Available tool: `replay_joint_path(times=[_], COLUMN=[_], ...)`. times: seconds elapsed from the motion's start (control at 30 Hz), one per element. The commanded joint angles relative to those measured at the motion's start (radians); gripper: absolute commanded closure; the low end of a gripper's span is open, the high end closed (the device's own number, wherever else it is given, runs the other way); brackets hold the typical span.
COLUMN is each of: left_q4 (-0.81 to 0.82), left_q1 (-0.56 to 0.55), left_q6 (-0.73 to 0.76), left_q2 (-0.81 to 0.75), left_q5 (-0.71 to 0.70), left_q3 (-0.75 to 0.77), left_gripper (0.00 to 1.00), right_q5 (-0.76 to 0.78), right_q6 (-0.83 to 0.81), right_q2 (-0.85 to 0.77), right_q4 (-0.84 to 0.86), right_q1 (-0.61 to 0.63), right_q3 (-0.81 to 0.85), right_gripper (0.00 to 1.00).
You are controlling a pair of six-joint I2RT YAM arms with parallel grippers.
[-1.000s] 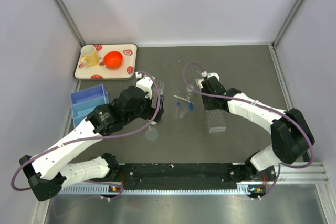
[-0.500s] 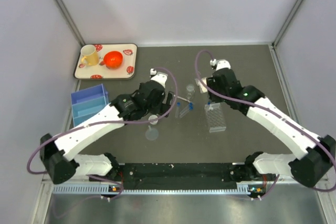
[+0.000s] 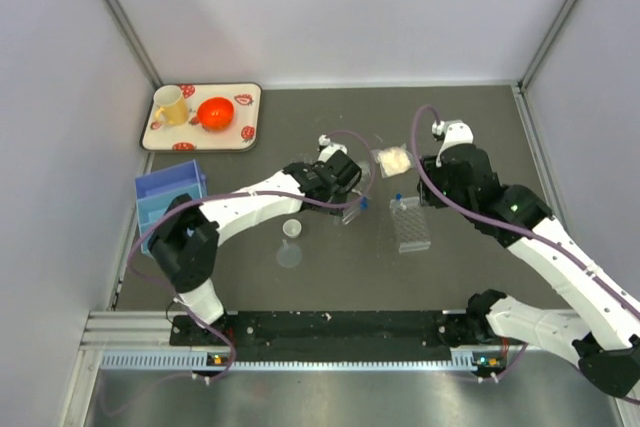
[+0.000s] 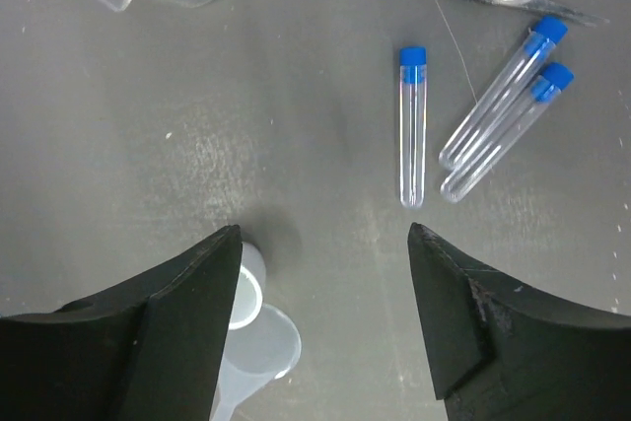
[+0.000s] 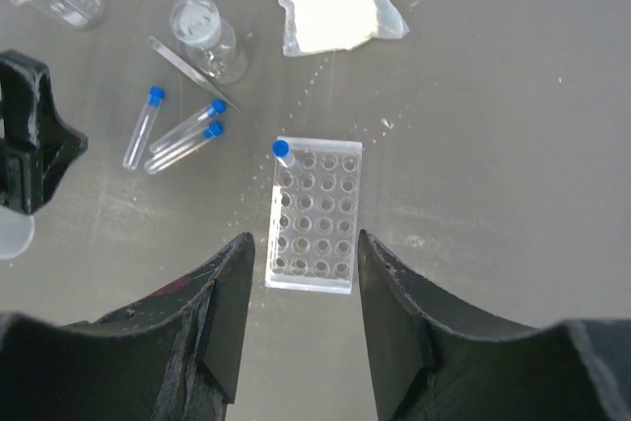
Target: Organize the chemistry lab equipment
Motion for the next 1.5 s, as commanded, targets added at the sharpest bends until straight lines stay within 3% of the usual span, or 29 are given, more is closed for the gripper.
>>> replay_joint_path(times=[0.0,0.33,1.2,1.47], left_q4=[0.059,0.111,0.197,0.197], left_q1=[-0.001,0.016,0.065,0.065], left_q6=[-0.046,-0.034,-0.037,-0.046], left_q2=[0.063,0.210,0.305,0.311], left_q5=[-0.049,0.000,0.109,0.109], left_q3=[0.066,0.141,0.113,0.083], left_gripper=[0.28,0.38,0.48,0.71], right_q5=[0.012,0.003,-0.003,-0.006], right_q6=[-0.010,-0.009,-0.012,-0.010], right_q2=[-0.037,-0.050,-0.036,-0.034], right_q4=[-0.015,0.001,0.018,0.023], right_q1=[0.010,0.010,0.010,0.010], right_q3=[-0.028,-0.051,-0.063,-0.073], right_gripper=[0.54,0.54,0.54,0.58])
